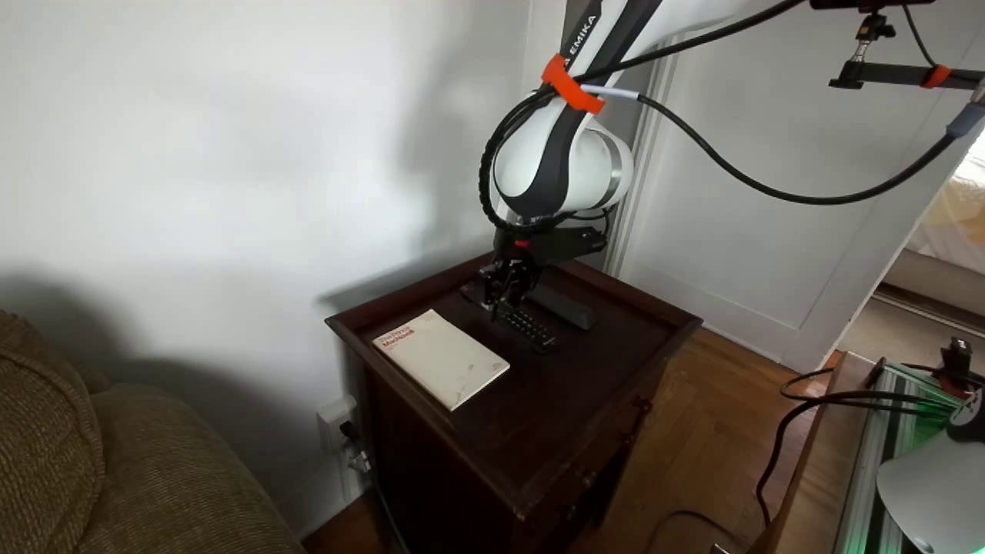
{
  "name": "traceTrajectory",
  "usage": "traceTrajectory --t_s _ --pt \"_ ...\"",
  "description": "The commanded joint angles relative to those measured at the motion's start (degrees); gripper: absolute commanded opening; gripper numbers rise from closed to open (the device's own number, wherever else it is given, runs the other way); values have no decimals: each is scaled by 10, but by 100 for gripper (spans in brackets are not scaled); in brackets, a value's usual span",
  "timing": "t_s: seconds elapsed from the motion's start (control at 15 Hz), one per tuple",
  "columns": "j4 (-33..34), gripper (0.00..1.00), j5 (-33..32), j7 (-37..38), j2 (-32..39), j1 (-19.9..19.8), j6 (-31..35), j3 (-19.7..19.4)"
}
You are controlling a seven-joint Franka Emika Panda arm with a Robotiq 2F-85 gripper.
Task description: Pick up the remote from the white book and put it on the brown counter, pick up the far right remote and put it on the remote to the left
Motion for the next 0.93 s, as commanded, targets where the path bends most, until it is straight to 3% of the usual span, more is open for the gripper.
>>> traceTrajectory --t_s 0.0,0.87 --pt "-13 30 3 -20 5 -25 21 17" --pt "-6 32 -10 -48 24 -36 11 11"
